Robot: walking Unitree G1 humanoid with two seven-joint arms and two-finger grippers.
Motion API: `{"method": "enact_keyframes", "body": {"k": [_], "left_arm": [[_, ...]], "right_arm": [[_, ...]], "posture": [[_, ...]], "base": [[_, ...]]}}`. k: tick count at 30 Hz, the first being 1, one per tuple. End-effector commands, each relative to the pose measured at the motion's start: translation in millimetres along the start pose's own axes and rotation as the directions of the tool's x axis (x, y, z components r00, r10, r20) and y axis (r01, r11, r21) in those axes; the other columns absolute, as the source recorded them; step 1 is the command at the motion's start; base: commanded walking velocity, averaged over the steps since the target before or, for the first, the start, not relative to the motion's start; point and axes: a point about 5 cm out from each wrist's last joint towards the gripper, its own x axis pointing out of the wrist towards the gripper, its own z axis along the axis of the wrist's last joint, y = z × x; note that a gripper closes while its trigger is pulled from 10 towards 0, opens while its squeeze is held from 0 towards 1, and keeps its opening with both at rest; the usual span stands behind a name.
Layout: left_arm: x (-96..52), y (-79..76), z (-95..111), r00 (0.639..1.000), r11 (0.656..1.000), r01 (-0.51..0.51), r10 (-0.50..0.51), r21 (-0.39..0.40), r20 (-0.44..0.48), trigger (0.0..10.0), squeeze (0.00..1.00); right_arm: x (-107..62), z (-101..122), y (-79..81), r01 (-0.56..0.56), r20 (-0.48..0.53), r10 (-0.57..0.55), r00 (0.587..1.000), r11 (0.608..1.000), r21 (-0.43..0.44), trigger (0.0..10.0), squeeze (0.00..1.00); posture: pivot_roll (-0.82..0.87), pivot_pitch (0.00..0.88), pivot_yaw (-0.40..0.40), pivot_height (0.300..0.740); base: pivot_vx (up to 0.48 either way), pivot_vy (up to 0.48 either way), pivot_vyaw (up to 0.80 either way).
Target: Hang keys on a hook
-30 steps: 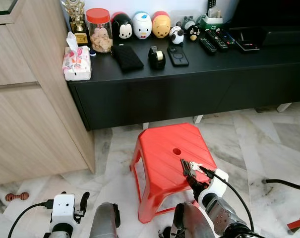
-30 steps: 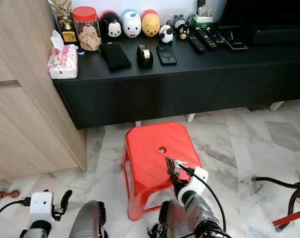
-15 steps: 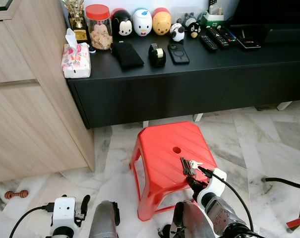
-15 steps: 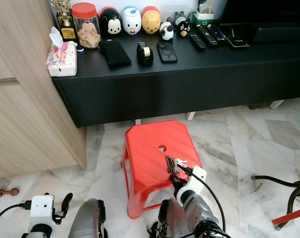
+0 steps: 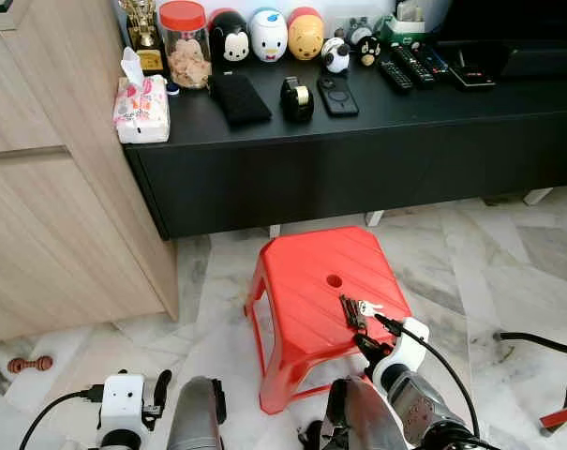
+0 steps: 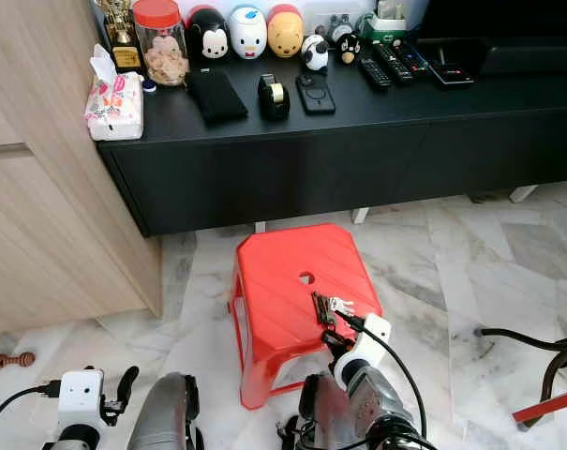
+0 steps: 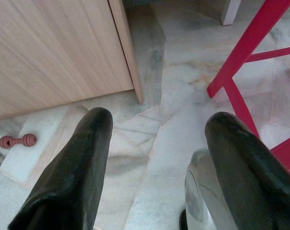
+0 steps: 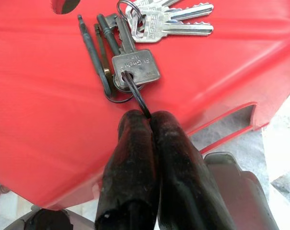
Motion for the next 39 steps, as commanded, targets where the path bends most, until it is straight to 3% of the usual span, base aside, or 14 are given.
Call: {"method": "enact_keyframes", "body": {"k": [1,9,11,13,17,24,25,27,28,29,32,39], "left_arm": [[-4.5,-2.3,-7,0.999,1.0,0.011,-0.01,0.019,-0.035,10.0,0.0],[-2.8,-3.6,-7,0.999,1.0,0.018,-0.017,0.02,-0.043,10.0,0.0],[-2.3,-3.7,-7,0.999,1.0,0.019,-0.018,0.021,-0.044,10.0,0.0],[-1.1,-3.1,-7,0.999,1.0,0.02,-0.019,0.021,-0.045,10.0,0.0],[0.8,-2.7,-7,0.999,1.0,0.019,-0.018,0.022,-0.047,10.0,0.0],[4.0,-3.8,-5,0.999,0.999,0.024,-0.022,0.024,-0.048,10.0,0.0],[4.9,-4.5,-5,0.999,0.999,0.026,-0.024,0.024,-0.049,10.0,0.0],[5.2,-4.9,-5,0.998,0.999,0.027,-0.025,0.024,-0.049,10.0,0.0],[5.3,-4.9,-5,0.998,0.999,0.027,-0.026,0.024,-0.049,10.0,0.0],[5.0,-4.5,-6,0.998,0.999,0.027,-0.025,0.025,-0.05,10.0,0.0],[4.0,-3.1,-7,0.998,0.999,0.025,-0.024,0.027,-0.052,10.0,0.0],[1.8,-0.7,-8,0.998,0.999,0.019,-0.017,0.029,-0.052,10.0,0.0]], "right_arm": [[-1.3,-1,-1.9,-0.009,0.006,0.009,1.0,1.0,-0.014,0.0,0.0],[-4.2,-1,-5.2,-0.032,0.038,0.033,0.999,0.999,-0.023,0.0,0.0],[-5.2,0,-7.1,-0.019,0.054,0.023,0.998,0.997,-0.074,0.0,0.0],[-6.3,6,-6.8,-0.003,0.104,0.023,0.994,0.983,-0.186,0.0,0.0],[-7.2,16,-3.7,0.003,0.19,0.04,0.981,0.975,-0.224,0.0,0.0],[-8.9,10,0.0,-0.019,0.191,0.076,0.979,0.958,-0.284,0.0,0.0],[-9.5,7,-1.6,-0.012,0.182,0.066,0.981,0.959,-0.282,8.6,0.0],[-9.8,6,-2.6,-0.008,0.178,0.06,0.982,0.961,-0.276,8.6,0.0],[-9.9,5,-2.9,-0.012,0.178,0.059,0.982,0.967,-0.255,10.0,0.0],[-9.2,6,-2.3,-0.025,0.189,0.062,0.98,0.982,-0.189,10.0,1.0],[-7.9,9,-1.1,-0.034,0.197,0.061,0.978,0.99,-0.139,10.0,1.0],[-5.7,16,1.3,-0.033,0.216,0.057,0.975,0.993,-0.114,10.0,1.0]], "posture": [[0.21,0.199,-0.103,0.594],[0.21,0.19,-0.1,0.594],[0.21,0.189,-0.1,0.594],[0.2,0.184,-0.098,0.594],[0.2,0.177,-0.096,0.594],[0.2,0.168,-0.093,0.594],[0.2,0.168,-0.092,0.594],[0.2,0.168,-0.092,0.594],[0.2,0.168,-0.092,0.594],[0.2,0.169,-0.092,0.594],[0.2,0.172,-0.092,0.594],[0.21,0.176,-0.093,0.594]], "base": [[0.0,0.0,0.0],[0.0,0.0,0.0],[0.0,0.0,0.0],[0.0,0.0,0.0],[0.0,0.0,0.0],[0.0,0.0,0.0],[0.0,0.0,0.0],[0.0,0.0,0.0],[0.0,0.0,0.0],[0.0,0.0,0.0],[0.0,0.0,0.0],[0.0,0.0,0.0]]}}
